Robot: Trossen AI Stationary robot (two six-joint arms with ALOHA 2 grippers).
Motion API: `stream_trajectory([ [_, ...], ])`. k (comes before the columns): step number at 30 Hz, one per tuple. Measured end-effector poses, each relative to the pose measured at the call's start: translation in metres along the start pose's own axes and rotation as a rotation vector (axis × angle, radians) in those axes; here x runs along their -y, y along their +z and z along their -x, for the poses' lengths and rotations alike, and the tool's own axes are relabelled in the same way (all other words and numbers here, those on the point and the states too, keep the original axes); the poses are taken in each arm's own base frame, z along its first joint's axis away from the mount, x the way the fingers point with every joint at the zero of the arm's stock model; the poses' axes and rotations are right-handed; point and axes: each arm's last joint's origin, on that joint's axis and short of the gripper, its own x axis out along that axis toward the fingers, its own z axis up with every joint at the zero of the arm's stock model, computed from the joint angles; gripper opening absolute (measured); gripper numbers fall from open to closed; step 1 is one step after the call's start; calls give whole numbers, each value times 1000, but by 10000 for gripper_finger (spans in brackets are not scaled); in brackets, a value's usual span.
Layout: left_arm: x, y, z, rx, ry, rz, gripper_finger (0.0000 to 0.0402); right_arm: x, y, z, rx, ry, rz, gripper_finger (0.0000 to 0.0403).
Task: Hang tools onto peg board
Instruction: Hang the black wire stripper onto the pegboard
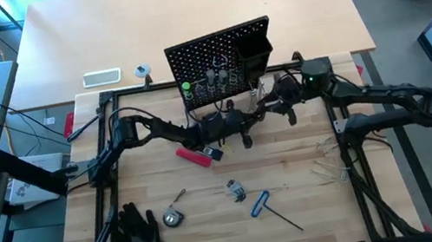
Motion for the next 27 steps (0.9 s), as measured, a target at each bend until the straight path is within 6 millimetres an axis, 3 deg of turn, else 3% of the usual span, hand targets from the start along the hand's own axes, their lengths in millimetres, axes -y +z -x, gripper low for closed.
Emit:
stream_trajectory([
  [6,-13,4,-4,15,21,28,21,-4,7,9,22,-65,28,155],
  [27,-24,2,-7,-42,169,-11,21,-5,5,11,-12,-95,15,158],
])
